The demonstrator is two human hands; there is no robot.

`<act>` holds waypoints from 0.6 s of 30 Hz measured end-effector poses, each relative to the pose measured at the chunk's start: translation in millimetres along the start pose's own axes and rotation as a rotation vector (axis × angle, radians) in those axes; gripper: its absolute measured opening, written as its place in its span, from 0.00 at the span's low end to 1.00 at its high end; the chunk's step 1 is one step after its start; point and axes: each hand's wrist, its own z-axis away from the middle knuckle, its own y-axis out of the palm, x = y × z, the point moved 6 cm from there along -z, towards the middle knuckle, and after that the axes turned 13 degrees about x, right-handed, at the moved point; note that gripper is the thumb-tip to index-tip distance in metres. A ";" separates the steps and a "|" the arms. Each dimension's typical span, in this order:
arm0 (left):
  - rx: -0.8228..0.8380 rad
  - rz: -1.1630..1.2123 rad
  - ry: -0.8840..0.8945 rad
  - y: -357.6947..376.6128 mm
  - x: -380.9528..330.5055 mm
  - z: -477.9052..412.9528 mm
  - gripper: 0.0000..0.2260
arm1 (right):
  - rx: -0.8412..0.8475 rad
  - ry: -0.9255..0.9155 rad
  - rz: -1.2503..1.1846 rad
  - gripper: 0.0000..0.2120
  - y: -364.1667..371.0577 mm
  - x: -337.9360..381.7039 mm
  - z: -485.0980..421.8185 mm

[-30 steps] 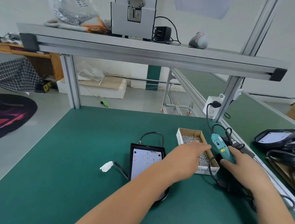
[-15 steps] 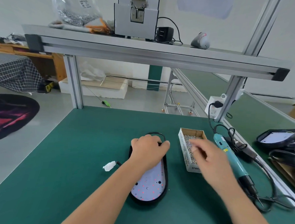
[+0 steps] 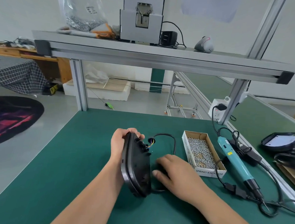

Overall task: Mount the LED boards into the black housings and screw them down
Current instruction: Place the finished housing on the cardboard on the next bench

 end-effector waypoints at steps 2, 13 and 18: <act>0.031 0.078 -0.030 -0.6 1.3 -1.8 0.10 | -0.070 0.077 -0.080 0.22 -6.5 -6.4 -6.1; -0.095 -0.577 -0.178 -22.9 -2.8 28.4 0.18 | -0.103 0.028 -1.026 0.26 -10.3 -8.0 -51.9; 0.025 -0.995 -0.126 -4.5 3.3 33.2 0.17 | -0.286 -0.084 -1.262 0.19 -16.6 -6.1 -49.8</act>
